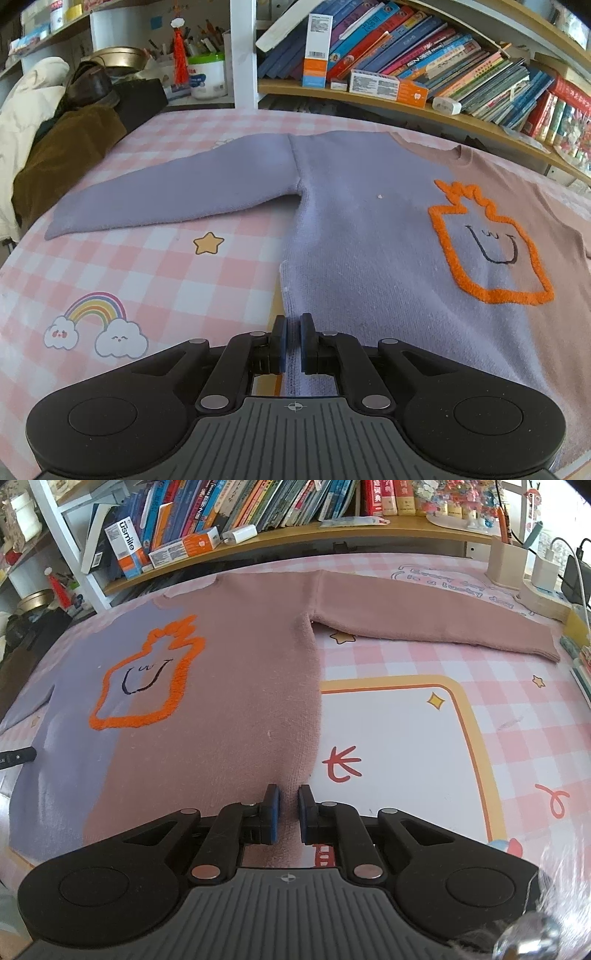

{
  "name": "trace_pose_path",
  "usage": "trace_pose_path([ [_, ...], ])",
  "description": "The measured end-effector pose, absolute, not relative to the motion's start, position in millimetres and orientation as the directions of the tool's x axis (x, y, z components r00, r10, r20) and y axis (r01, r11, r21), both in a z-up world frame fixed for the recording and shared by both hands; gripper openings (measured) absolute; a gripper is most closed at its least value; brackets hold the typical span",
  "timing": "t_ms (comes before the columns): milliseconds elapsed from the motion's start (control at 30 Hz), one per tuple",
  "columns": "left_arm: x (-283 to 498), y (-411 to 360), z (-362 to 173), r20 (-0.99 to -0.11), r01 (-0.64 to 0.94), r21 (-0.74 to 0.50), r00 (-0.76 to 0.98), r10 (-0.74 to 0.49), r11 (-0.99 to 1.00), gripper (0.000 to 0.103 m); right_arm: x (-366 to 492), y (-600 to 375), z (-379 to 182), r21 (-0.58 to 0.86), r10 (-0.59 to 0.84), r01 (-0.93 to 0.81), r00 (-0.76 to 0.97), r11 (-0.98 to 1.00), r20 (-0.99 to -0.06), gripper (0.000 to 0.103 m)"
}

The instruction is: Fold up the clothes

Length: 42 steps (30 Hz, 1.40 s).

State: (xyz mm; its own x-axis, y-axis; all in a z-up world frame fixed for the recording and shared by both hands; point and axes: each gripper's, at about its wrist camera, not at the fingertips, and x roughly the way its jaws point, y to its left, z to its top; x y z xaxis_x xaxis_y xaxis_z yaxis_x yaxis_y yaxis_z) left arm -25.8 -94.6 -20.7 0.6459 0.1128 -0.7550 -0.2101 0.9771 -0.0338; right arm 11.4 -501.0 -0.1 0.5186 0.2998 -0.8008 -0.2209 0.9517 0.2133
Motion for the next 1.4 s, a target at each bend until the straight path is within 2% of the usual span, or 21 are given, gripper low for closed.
trace_pose_path([
  [233, -27, -90, -21, -0.749, -0.212, -0.058, 0.655, 0.098, 0.976, 0.006, 11, -497, 1, 0.189, 0.286, -0.234, 0.516, 0.954, -0.807, 0.010],
  [433, -31, -99, -18, -0.738, -0.206, -0.024, 0.663, 0.122, 0.978, 0.009, 10, -493, 2, 0.166, 0.269, -0.236, 0.521, 0.957, -0.810, 0.011],
  [533, -36, -106, -11, -0.721, -0.196, -0.005, 0.680, 0.132, 0.981, 0.012, 9, -491, 2, 0.155, 0.260, -0.237, 0.524, 0.959, -0.811, 0.016],
  [600, -40, -109, -7, -0.711, -0.197, 0.006, 0.689, 0.143, 0.980, 0.014, 8, -489, 2, 0.148, 0.256, -0.239, 0.526, 0.960, -0.811, 0.035],
  [667, -45, -114, -1, -0.701, -0.205, 0.013, 0.696, 0.155, 0.979, 0.025, 5, -486, 2, 0.144, 0.254, -0.241, 0.527, 0.960, -0.811, 0.047],
  [700, -47, -116, 1, -0.696, -0.208, 0.016, 0.700, 0.160, 0.978, 0.029, 3, -484, 2, 0.142, 0.253, -0.242, 0.528, 0.960, -0.811, 0.050],
  [733, -50, -118, 4, -0.692, -0.216, 0.020, 0.702, 0.170, 0.976, 0.037, 2, -483, 2, 0.140, 0.252, -0.243, 0.528, 0.960, -0.811, 0.051],
  [833, -60, -126, 9, -0.681, -0.225, 0.025, 0.709, 0.182, 0.974, 0.057, -3, -478, 2, 0.134, 0.247, -0.241, 0.535, 0.961, -0.808, 0.067],
  [900, -65, -131, 11, -0.676, -0.230, 0.022, 0.713, 0.184, 0.973, 0.064, -8, -474, 5, 0.132, 0.245, -0.236, 0.555, 0.963, -0.795, 0.076],
  [967, -69, -136, 12, -0.674, -0.234, 0.014, 0.716, 0.182, 0.972, 0.074, -11, -470, 9, 0.126, 0.246, -0.240, 0.574, 0.963, -0.781, 0.081],
  [1133, -69, -150, 9, -0.679, -0.185, 0.001, 0.721, 0.137, 0.983, 0.078, -19, -455, 12, 0.107, 0.214, -0.209, 0.604, 0.972, -0.767, 0.095],
  [1167, -68, -153, 9, -0.678, -0.168, 0.003, 0.724, 0.125, 0.986, 0.080, -21, -452, 13, 0.102, 0.206, -0.200, 0.609, 0.974, -0.766, 0.100],
  [1267, -68, -159, 8, -0.676, -0.118, 0.007, 0.731, 0.091, 0.993, 0.085, -25, -442, 14, 0.090, 0.180, -0.173, 0.622, 0.981, -0.762, 0.102],
  [1400, -73, -159, 5, -0.680, -0.029, 0.022, 0.732, 0.036, 0.999, 0.087, -31, -428, 15, 0.073, 0.144, -0.137, 0.639, 0.988, -0.756, 0.102],
])
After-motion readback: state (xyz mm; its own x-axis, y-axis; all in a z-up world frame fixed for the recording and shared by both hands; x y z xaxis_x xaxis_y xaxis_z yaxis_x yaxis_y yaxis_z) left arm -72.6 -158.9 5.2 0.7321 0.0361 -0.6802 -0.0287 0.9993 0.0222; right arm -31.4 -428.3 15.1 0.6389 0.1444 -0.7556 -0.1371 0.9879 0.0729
